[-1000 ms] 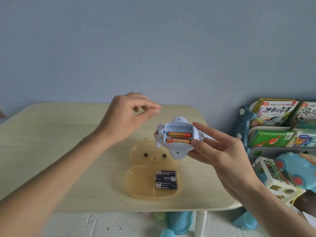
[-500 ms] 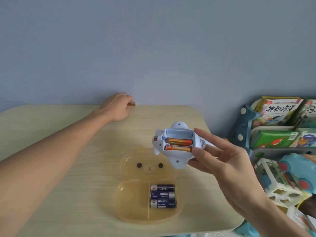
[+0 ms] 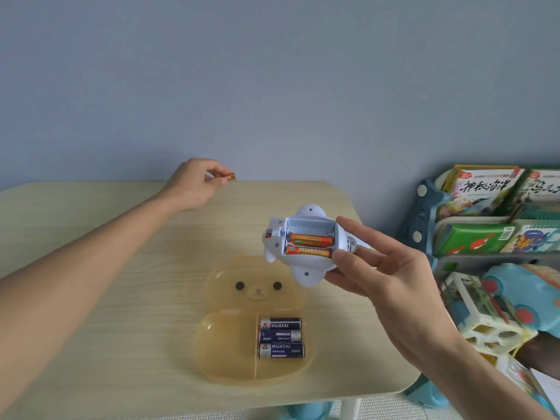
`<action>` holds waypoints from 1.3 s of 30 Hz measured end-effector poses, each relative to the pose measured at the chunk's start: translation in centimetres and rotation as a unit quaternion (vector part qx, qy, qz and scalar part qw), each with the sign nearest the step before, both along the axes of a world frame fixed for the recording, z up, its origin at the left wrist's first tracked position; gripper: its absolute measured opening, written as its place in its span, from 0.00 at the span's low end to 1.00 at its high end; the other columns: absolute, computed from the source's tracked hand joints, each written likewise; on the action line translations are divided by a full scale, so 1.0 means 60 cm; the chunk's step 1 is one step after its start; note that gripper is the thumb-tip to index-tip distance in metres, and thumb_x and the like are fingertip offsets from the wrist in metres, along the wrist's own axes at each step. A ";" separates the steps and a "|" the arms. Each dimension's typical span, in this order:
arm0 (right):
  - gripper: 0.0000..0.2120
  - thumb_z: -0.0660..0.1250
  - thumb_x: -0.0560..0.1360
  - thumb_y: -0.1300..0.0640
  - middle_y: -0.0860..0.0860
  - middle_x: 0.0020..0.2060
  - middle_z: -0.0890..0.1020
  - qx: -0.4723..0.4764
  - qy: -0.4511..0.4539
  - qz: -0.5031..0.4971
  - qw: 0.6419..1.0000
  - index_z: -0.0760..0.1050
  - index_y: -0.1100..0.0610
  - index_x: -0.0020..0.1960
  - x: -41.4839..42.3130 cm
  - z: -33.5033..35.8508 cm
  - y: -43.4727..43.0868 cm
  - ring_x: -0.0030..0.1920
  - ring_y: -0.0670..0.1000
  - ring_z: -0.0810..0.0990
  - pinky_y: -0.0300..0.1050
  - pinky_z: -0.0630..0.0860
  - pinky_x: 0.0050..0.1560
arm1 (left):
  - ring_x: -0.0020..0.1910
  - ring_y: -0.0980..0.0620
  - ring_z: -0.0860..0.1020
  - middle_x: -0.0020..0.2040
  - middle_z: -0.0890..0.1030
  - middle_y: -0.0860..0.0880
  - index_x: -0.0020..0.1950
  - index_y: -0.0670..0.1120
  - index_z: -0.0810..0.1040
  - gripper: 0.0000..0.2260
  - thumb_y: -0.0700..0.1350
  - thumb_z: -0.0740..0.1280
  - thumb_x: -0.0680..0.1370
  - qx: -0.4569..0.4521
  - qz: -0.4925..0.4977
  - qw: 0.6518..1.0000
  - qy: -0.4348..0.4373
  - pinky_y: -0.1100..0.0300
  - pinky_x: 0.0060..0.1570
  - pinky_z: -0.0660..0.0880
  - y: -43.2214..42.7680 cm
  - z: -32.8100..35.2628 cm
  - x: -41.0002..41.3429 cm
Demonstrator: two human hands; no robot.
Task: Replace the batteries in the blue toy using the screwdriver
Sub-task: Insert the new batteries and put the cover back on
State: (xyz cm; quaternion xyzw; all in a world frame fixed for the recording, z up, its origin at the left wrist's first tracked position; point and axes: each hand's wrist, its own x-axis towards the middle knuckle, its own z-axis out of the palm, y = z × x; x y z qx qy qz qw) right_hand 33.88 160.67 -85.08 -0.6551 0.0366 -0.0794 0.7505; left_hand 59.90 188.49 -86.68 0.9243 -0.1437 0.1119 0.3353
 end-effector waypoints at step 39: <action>0.22 0.74 0.77 0.65 0.52 0.51 0.92 -0.054 -0.037 0.017 0.998 0.81 0.51 0.69 -0.069 0.037 0.005 0.53 0.58 0.91 0.51 0.87 0.56 | 0.57 0.63 0.86 0.58 0.88 0.63 0.65 0.57 0.85 0.22 0.58 0.75 0.71 -0.205 -0.159 0.956 0.135 0.59 0.64 0.78 -0.070 0.133 -0.366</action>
